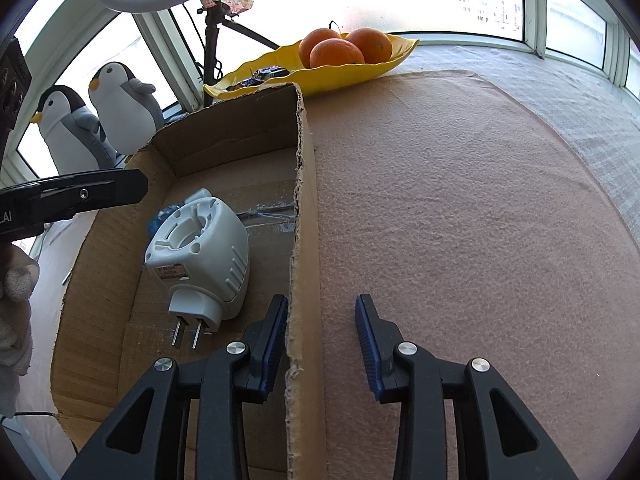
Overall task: Organize rigid objects
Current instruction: 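Carry the blue mouthwash bottle into the box and release it, then move the left gripper to the white USB charger and close on it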
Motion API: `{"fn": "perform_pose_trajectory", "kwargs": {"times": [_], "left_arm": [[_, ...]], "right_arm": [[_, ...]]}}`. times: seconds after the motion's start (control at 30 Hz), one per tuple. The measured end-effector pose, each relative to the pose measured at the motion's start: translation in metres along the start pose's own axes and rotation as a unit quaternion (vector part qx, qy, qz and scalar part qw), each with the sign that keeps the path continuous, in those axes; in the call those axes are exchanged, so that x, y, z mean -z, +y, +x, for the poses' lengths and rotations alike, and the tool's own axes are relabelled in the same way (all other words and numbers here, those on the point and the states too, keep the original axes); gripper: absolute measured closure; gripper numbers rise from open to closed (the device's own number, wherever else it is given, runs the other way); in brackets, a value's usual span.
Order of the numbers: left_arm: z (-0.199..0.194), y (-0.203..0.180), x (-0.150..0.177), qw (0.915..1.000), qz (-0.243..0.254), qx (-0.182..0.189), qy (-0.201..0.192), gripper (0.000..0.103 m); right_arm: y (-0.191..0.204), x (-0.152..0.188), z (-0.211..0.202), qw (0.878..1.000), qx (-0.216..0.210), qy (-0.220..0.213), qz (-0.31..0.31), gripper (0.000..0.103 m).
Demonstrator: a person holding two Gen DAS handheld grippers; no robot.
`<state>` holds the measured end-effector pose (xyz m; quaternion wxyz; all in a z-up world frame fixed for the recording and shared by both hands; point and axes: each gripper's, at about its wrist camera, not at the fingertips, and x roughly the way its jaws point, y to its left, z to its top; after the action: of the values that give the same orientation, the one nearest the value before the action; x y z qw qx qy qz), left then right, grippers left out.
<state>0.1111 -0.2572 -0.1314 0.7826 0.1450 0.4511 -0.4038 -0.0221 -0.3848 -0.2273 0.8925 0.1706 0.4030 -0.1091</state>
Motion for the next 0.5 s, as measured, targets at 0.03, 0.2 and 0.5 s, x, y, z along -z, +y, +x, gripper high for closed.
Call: {"fn": "perform_pose_trajectory", "kwargs": {"times": [0.03,0.2,0.5], "left_arm": [[0.0,0.0,0.0,1.0,-0.003,0.001,0.001,0.037],[-0.004,0.004,0.0,1.0,-0.009,-0.002,-0.002,0.036],[-0.05,0.051,0.007,0.998,-0.052,-0.019,-0.03,0.036]], "right_arm": [[0.0,0.0,0.0,1.0,0.0,0.0,0.0,0.071],[0.001,0.0,0.0,1.0,0.0,0.0,0.0,0.07],[0.002,0.0,0.001,1.0,0.001,0.001,-0.002,0.07]]}}
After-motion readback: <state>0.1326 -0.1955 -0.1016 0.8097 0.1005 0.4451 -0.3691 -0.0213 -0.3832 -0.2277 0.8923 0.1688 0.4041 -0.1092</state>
